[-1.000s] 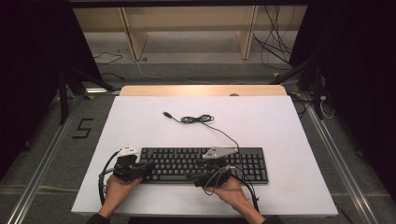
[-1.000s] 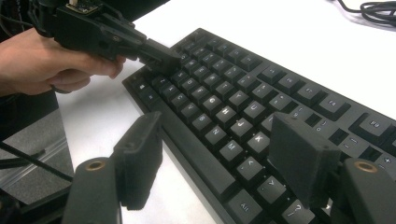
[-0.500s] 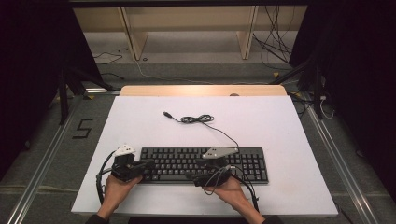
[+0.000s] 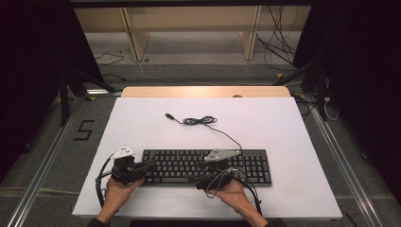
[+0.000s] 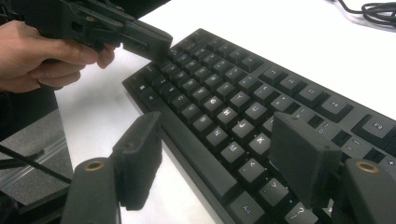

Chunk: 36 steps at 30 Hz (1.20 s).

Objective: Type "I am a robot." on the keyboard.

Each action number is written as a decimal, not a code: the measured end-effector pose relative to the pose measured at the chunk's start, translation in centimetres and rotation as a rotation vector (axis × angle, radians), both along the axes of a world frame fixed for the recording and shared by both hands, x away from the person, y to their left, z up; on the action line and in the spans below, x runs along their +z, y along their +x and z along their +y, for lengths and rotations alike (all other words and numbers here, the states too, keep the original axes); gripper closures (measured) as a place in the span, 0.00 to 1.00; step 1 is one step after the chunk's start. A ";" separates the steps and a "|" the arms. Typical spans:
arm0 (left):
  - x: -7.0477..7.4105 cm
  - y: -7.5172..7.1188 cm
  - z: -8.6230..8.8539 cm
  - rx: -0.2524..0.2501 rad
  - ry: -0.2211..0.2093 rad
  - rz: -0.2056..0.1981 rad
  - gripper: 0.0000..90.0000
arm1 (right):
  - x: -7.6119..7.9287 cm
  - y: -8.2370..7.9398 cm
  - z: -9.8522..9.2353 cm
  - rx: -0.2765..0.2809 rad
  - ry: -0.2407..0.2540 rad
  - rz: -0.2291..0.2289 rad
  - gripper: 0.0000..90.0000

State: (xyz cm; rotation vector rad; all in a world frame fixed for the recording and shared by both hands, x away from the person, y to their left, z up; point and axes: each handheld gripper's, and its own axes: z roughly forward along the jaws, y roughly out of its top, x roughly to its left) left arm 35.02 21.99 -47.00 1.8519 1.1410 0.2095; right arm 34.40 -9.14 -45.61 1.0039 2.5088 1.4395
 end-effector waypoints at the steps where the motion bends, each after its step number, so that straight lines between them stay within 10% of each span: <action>1: 0.0 0.0 0.0 0.002 -0.002 0.000 0.86 | 0.0 0.0 0.0 0.001 0.000 0.001 0.39; 16: 0.6 -0.6 0.7 0.023 -0.092 -0.011 0.48 | -0.3 0.2 0.5 0.002 -0.009 0.004 0.40; 36: 1.1 -1.8 0.4 -0.017 -0.124 -0.060 0.33 | -0.9 1.1 1.6 -0.012 -0.086 -0.016 0.98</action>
